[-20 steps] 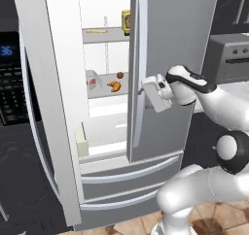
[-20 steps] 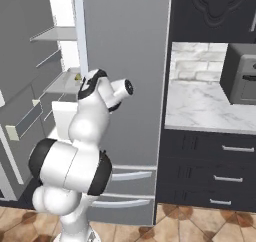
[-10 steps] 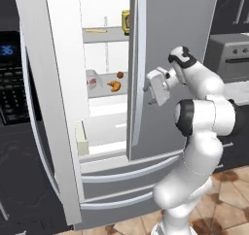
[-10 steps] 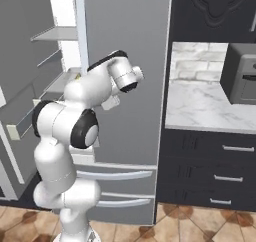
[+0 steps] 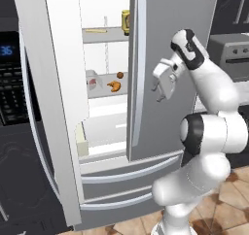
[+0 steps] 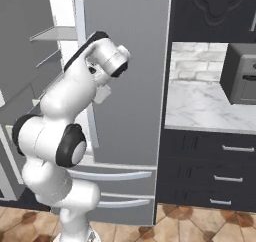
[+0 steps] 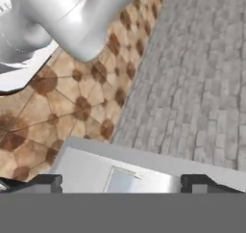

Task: Place the tupperware on the second highest shelf of the fridge. Make space for the tupperware among the existing items by rearranging them on the shelves if needed. Close the fridge door when finished.

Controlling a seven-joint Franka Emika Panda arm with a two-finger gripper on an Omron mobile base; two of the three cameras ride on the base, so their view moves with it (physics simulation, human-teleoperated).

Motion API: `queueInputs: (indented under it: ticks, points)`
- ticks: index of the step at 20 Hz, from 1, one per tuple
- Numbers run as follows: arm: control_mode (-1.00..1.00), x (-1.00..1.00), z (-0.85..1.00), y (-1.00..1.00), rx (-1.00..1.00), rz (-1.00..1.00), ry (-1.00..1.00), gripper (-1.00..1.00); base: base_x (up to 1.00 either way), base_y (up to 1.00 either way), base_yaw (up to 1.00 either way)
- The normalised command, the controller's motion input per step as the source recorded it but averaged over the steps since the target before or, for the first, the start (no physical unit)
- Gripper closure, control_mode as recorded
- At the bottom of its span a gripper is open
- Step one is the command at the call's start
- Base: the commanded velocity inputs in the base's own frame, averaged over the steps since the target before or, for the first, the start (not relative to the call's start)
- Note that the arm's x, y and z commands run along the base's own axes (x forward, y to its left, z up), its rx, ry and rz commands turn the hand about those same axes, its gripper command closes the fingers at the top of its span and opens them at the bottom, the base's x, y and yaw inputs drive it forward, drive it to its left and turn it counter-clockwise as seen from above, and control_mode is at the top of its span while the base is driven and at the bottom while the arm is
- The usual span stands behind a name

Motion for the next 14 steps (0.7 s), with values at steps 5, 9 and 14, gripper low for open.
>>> queueInputs:
  ticks: [5, 9, 14]
  points:
    - [-1.0, -1.0, 0.23, 0.54, -0.32, -0.12, -0.83, -1.0, 0.0, 0.0, 0.0]
    - [-1.0, -1.0, 0.59, 0.09, -0.32, 0.02, -0.71, -1.0, 0.0, 0.0, 0.0]
    - [-1.0, -0.96, 0.62, 0.17, -0.45, 0.1, -0.67, -1.0, 0.0, 0.0, 0.0]
